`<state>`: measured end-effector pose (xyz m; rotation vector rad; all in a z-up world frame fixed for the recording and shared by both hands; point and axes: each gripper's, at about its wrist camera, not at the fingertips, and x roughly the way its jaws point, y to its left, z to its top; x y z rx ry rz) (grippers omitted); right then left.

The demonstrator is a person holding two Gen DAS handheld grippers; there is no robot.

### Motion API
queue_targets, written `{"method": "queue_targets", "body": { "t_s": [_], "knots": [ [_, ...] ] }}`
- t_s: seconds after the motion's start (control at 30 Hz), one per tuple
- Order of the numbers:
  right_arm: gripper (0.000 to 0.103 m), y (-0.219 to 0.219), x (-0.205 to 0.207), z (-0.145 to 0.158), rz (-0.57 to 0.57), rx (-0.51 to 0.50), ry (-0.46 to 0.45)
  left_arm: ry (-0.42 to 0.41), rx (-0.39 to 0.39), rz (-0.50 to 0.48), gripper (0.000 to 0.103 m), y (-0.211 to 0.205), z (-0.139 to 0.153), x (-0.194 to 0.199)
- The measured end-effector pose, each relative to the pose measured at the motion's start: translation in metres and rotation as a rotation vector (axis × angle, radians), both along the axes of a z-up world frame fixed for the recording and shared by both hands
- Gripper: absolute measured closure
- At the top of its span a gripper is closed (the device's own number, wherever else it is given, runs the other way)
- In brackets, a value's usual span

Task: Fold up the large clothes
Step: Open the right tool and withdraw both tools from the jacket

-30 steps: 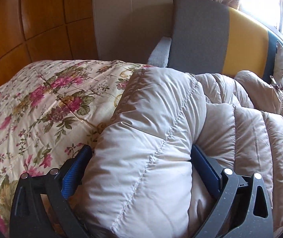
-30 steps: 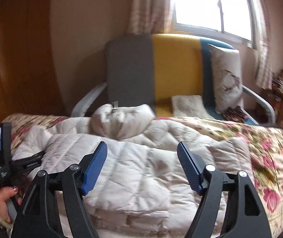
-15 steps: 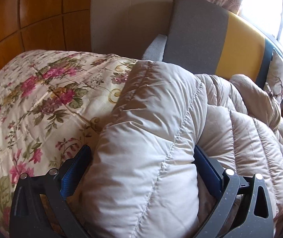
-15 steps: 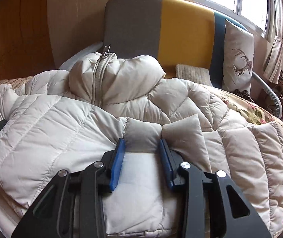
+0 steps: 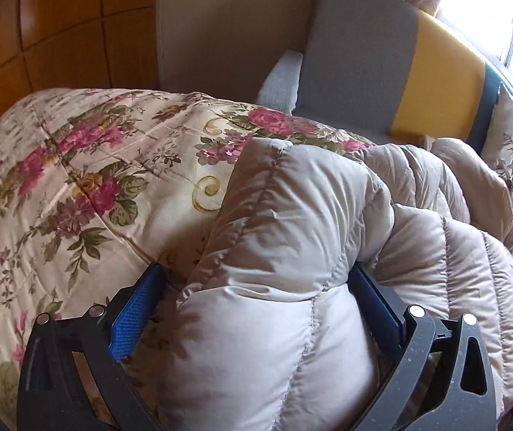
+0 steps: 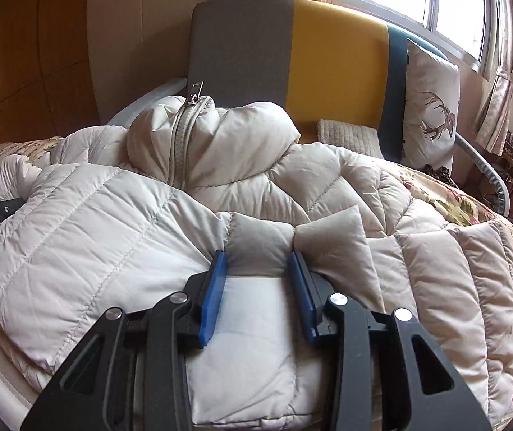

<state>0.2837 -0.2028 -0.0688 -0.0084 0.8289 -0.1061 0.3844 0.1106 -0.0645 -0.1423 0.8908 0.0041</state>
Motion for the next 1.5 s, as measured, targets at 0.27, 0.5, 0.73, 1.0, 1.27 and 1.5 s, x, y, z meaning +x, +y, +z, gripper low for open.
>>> {"method": "queue_targets", "body": {
  "t_s": [0.27,0.5,0.73,1.0,1.27,1.5],
  "knots": [
    [0.066,0.001,0.001,0.003,0.002,-0.009,0.015,0.016,-0.207,0.014,0.004,0.024,0.024,-0.079],
    [0.032,0.001,-0.016,0.025,0.013,-0.023,-0.013,-0.004,-0.194,-0.086,0.004,0.018,0.034,-0.159],
    [0.007,-0.001,-0.059,0.056,0.055,-0.038,-0.001,-0.03,-0.157,-0.107,0.004,0.028,0.032,-0.21],
    [0.002,-0.016,-0.141,0.079,0.07,-0.045,0.0,-0.002,-0.147,-0.107,0.004,0.041,0.022,-0.251],
    [0.002,-0.061,-0.21,0.075,-0.009,0.064,0.096,-0.057,-0.085,-0.194,0.004,0.04,0.02,-0.283],
    [0.002,-0.101,-0.272,0.082,-0.031,0.138,0.075,-0.07,-0.158,-0.193,0.004,0.054,0.03,-0.301]
  ]
}}
